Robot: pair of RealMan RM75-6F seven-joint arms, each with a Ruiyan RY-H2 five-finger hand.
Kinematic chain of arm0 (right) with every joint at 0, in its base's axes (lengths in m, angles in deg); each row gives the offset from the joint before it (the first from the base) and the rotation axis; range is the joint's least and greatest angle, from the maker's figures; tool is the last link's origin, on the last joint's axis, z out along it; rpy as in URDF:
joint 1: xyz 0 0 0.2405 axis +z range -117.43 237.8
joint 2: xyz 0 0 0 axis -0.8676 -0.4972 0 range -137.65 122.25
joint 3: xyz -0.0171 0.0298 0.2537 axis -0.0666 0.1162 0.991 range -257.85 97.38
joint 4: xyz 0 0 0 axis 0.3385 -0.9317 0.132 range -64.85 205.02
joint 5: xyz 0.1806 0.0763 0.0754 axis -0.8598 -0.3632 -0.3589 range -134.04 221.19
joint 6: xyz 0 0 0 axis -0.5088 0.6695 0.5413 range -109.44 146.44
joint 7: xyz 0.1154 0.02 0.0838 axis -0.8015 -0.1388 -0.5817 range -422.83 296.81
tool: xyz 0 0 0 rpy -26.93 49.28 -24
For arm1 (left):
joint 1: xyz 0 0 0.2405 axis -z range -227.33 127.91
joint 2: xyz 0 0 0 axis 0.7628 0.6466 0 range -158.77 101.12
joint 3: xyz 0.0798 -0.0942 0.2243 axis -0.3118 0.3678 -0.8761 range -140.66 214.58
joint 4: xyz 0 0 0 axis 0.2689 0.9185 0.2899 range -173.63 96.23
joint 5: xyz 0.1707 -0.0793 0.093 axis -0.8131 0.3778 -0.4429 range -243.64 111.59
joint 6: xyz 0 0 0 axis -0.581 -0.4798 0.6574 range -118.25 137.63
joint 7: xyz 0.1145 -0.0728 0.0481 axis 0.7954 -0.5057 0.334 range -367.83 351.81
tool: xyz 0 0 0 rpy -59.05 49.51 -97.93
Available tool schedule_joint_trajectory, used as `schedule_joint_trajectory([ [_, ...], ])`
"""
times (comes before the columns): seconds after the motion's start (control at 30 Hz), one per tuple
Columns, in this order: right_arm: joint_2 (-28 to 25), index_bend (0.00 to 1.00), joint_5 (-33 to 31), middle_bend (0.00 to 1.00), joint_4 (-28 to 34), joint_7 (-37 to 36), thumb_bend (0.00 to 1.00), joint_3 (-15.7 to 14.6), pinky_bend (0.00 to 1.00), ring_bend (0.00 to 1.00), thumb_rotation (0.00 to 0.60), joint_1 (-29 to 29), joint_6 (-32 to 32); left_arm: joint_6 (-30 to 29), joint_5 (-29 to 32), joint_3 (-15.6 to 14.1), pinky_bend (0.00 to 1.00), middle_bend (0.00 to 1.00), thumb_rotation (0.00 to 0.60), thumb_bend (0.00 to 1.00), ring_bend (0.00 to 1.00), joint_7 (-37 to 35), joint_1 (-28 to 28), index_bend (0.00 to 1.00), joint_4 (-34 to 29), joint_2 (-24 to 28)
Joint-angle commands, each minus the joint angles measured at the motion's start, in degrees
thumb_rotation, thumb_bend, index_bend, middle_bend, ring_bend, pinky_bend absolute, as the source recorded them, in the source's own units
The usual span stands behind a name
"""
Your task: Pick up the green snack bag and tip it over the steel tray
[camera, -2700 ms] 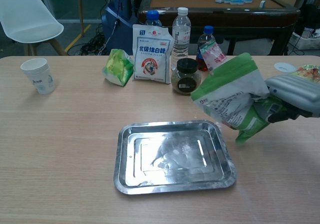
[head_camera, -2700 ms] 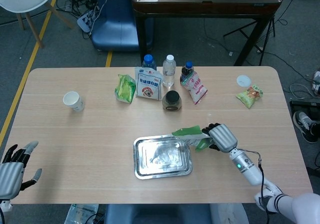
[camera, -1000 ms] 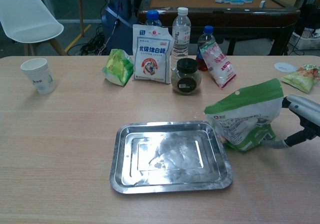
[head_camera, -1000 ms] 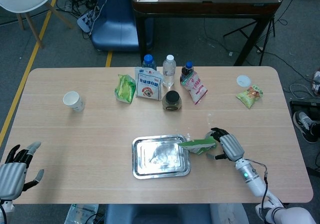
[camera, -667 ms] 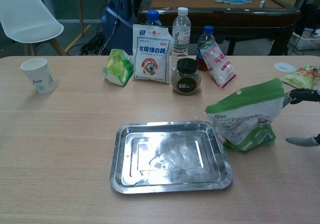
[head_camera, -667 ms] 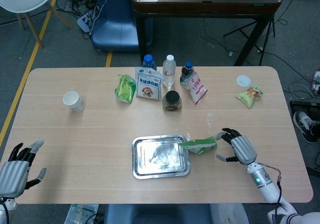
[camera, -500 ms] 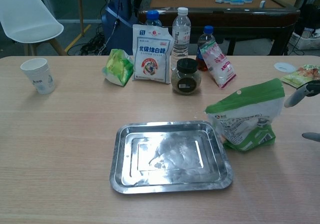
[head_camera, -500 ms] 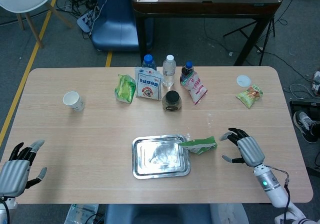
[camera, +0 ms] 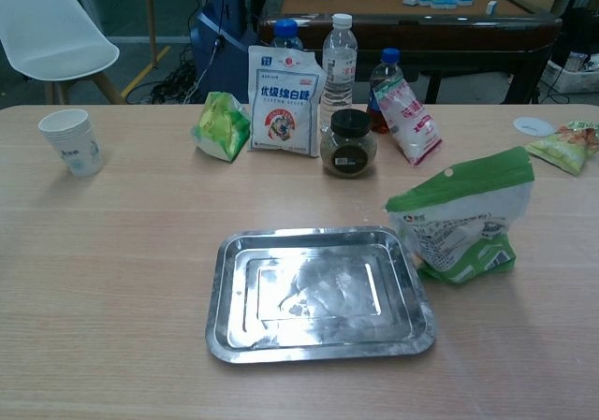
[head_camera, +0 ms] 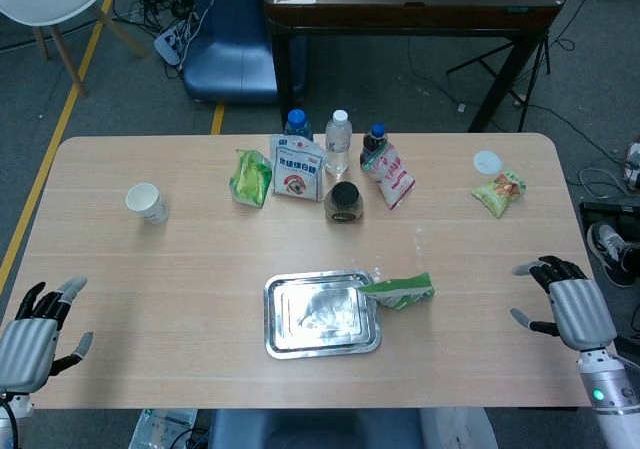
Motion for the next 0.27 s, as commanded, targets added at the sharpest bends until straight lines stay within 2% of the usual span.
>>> schedule_joint_trajectory([
  [0.03, -1.9, 0.36, -1.6, 0.38, 2.5, 1.9, 0.16, 0.4, 0.28, 0.24, 0.600, -1.9, 0.8, -0.1, 0.0, 0.0, 0.04, 0.15, 0.600, 0.31, 0.20, 0.5, 0.0, 0.11, -0.6, 0.2],
  [0.27, -3.3, 0.36, -1.5, 0.39, 4.7, 2.6, 0.16, 0.5, 0.28, 0.24, 0.600, -3.7, 1.4, -0.2, -0.1, 0.1, 0.04, 0.14, 0.600, 0.31, 0.20, 0.7, 0.1, 0.11, -1.2, 0.2],
])
